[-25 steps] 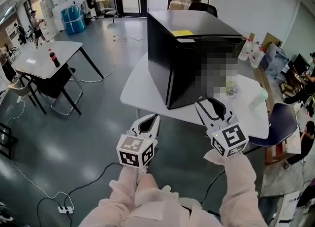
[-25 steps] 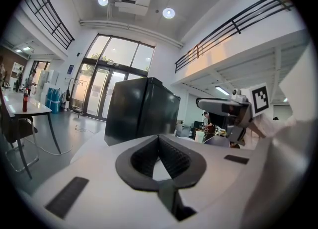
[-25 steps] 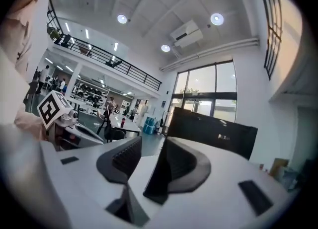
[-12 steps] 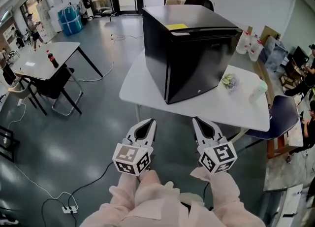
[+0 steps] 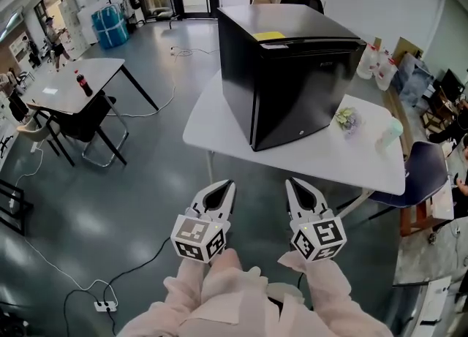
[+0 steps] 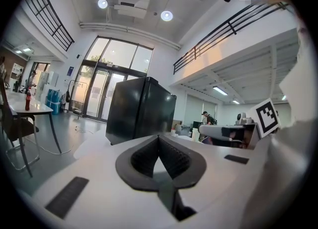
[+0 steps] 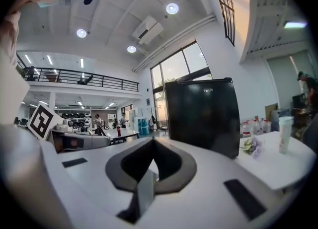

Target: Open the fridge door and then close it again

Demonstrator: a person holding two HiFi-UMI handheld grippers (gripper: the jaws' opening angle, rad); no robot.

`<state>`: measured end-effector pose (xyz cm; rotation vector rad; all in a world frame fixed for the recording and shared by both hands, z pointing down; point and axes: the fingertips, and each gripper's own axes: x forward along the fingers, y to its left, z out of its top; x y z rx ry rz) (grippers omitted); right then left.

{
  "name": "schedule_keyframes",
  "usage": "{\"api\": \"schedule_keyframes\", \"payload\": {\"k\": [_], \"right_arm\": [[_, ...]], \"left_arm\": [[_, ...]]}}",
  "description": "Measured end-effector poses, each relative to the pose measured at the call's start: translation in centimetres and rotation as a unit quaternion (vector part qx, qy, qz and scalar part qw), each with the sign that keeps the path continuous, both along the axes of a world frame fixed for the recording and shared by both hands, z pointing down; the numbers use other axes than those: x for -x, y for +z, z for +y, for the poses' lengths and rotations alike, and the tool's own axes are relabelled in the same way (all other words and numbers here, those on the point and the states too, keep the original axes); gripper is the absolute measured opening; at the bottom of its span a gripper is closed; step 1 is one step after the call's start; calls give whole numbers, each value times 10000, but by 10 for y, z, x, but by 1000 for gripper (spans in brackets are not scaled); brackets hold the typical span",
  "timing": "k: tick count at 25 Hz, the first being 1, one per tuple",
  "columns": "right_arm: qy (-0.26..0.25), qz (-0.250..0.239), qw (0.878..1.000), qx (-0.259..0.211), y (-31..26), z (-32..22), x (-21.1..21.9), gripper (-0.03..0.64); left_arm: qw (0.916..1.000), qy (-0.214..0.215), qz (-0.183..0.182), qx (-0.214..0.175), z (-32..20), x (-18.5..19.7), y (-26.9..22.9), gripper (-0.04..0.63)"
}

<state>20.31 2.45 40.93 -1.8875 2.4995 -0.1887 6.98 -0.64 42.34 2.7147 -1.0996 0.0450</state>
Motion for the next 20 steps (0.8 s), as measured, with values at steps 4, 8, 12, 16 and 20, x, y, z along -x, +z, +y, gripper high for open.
{"api": "schedule_keyframes", "payload": {"k": [4, 8, 12, 16, 20], "right_arm": [[44, -14, 10000, 14, 0, 0, -2, 8], [75, 21, 10000, 13, 0, 1, -3, 8], [33, 60, 10000, 20, -1, 0, 0, 8], [-8, 77, 10000, 15, -1, -2, 5, 8], [-24, 48, 10000, 37, -1, -3, 7, 8]], "left_arm": [[9998, -106, -129, -70, -4, 4, 2, 11], [9996, -205, -161, -69, -6, 8, 3, 11], [9995, -267, -151, -77, -9, 12, 2, 11], [9995, -278, -116, -91, -10, 14, 0, 11], [9994, -302, -123, -85, -10, 17, 0, 11]]}}
